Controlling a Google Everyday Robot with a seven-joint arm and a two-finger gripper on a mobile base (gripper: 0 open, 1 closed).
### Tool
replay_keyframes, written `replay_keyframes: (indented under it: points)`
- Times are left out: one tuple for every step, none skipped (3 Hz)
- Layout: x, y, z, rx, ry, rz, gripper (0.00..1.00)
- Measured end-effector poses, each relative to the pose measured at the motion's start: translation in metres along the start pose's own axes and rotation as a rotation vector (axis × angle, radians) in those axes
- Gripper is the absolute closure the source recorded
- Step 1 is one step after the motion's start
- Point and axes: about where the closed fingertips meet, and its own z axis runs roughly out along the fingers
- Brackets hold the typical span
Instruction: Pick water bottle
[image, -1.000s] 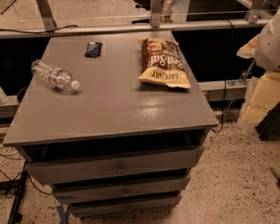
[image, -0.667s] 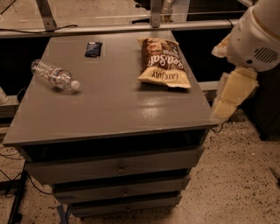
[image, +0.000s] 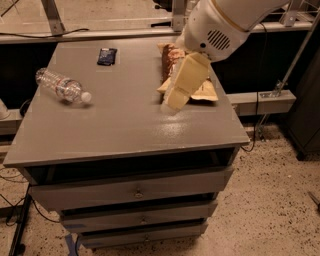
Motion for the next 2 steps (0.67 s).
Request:
replay_keyframes:
  points:
    - [0.0000, 0.0000, 0.0000, 0.000, 0.000, 0.000, 0.00]
    - [-0.0075, -0.0067, 0.0055, 0.012, -0.045, 0.020, 0.00]
